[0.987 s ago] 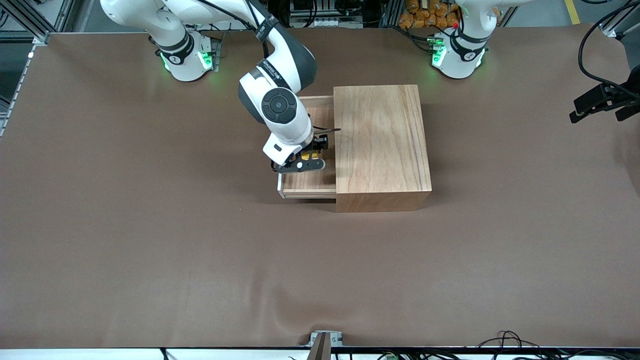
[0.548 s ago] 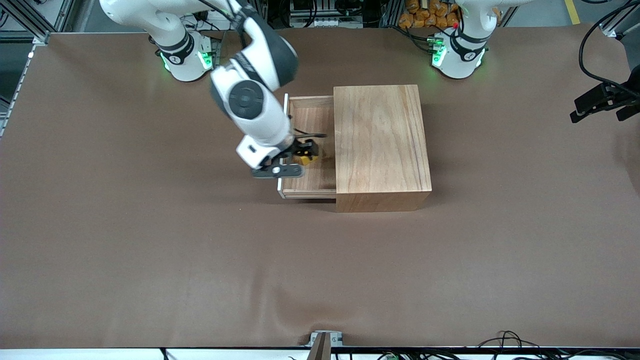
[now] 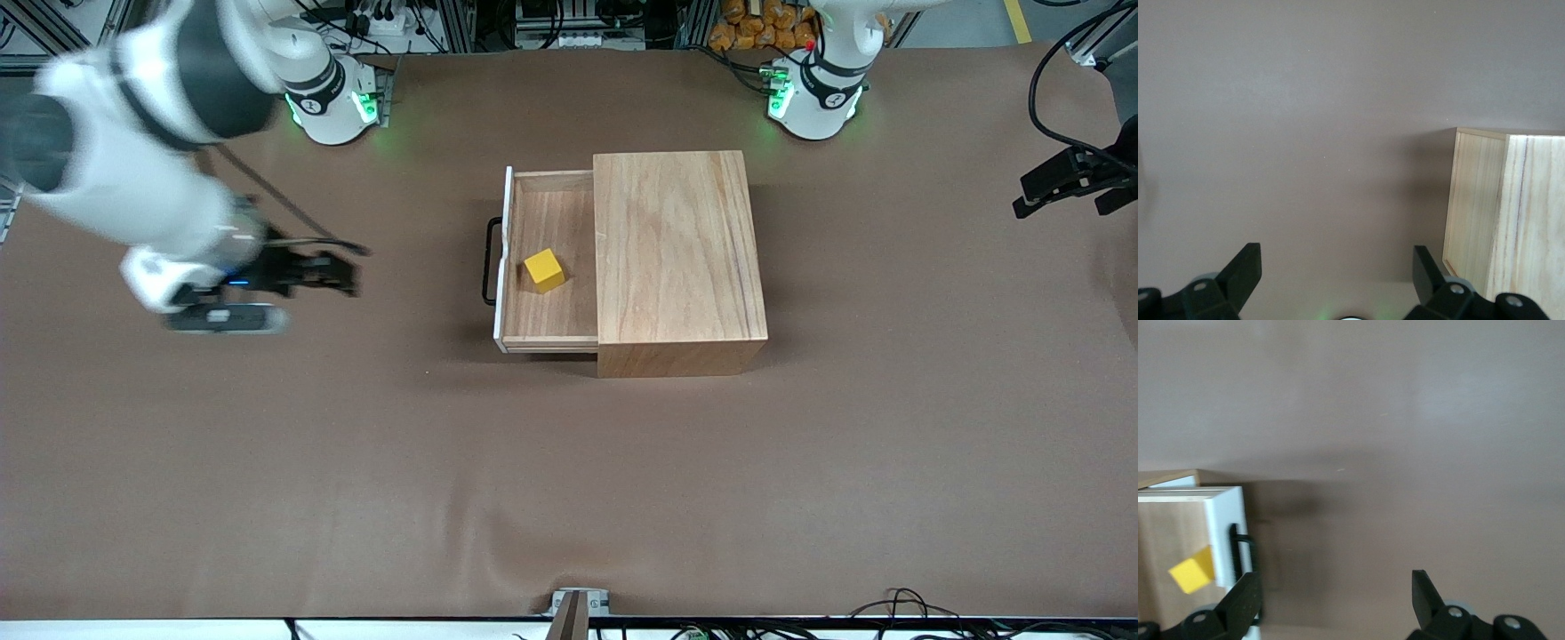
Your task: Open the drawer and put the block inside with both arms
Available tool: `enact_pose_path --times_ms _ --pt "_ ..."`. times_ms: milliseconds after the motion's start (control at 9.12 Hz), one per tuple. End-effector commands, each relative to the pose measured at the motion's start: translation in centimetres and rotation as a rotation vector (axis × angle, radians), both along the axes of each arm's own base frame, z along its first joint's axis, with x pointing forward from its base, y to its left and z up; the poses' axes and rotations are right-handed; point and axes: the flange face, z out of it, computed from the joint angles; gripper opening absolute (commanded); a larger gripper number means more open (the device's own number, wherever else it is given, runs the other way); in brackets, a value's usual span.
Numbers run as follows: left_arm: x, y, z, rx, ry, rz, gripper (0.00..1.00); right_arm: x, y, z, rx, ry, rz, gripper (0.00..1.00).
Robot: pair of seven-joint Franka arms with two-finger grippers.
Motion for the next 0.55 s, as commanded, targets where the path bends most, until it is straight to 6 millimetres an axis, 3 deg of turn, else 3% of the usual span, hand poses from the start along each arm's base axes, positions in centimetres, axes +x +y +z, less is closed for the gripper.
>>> enact_pose_path --times_ms 0,219,439 --pt "-0.1 -0.1 0.5 -0.005 0.007 -0.003 1.00 -2.6 -8.8 3.5 -0.046 -0.009 0.006 1.00" --pt "-0.1 -0.1 0.5 -0.005 0.007 -0.004 1.00 -5.4 -12.8 7.2 -0.127 -0.019 -0.016 1.00" --pt "-0.1 -0.1 0.5 -0.005 0.007 -0.004 1.00 -7.0 -15.9 9.2 -0.124 -0.044 0.009 1.00"
